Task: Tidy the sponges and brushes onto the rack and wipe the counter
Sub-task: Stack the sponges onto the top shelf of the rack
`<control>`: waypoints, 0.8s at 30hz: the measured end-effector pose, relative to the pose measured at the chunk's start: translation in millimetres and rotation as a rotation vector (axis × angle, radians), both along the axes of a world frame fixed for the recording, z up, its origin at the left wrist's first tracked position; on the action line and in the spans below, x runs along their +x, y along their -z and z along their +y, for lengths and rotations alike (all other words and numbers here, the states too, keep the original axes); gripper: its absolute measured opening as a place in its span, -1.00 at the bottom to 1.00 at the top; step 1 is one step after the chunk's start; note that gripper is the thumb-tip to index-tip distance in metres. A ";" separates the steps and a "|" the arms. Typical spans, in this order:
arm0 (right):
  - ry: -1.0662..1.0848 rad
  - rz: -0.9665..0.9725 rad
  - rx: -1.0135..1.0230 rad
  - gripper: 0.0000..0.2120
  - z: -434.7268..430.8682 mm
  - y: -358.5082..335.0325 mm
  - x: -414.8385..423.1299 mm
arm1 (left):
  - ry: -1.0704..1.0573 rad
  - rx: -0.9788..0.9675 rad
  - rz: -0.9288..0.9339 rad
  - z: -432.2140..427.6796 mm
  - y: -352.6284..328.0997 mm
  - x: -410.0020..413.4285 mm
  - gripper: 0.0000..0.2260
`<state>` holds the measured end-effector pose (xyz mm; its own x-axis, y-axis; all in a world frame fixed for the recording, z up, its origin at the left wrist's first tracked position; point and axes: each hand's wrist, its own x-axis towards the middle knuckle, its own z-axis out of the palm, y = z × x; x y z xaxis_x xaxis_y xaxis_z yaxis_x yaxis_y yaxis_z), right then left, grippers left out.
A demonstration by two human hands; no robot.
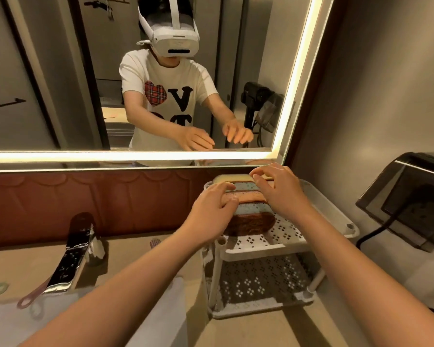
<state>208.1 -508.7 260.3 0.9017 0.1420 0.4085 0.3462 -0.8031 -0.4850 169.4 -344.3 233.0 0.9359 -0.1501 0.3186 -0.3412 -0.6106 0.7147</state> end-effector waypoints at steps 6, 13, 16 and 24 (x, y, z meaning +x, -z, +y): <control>-0.192 0.045 -0.026 -0.77 50.0 -1.3 -47.7 | -0.022 0.518 -0.128 71.6 -22.0 -64.1 -0.74; -0.507 0.279 -0.115 -0.80 137.4 44.2 -94.7 | 0.006 0.531 0.266 172.6 15.5 -112.9 -0.71; -0.561 0.426 -0.150 -0.76 174.5 76.7 -107.1 | -0.025 0.520 0.391 213.8 45.1 -133.2 -0.65; -0.617 0.768 -0.251 -0.76 247.3 183.9 -136.4 | -0.120 0.434 0.689 305.8 130.6 -183.8 -0.69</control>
<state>71.8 -261.5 76.4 0.6483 0.6730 -0.3561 0.4001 -0.6990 -0.5927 -14.4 -38.5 102.4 0.9180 -0.0143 -0.3963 0.1727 -0.8852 0.4319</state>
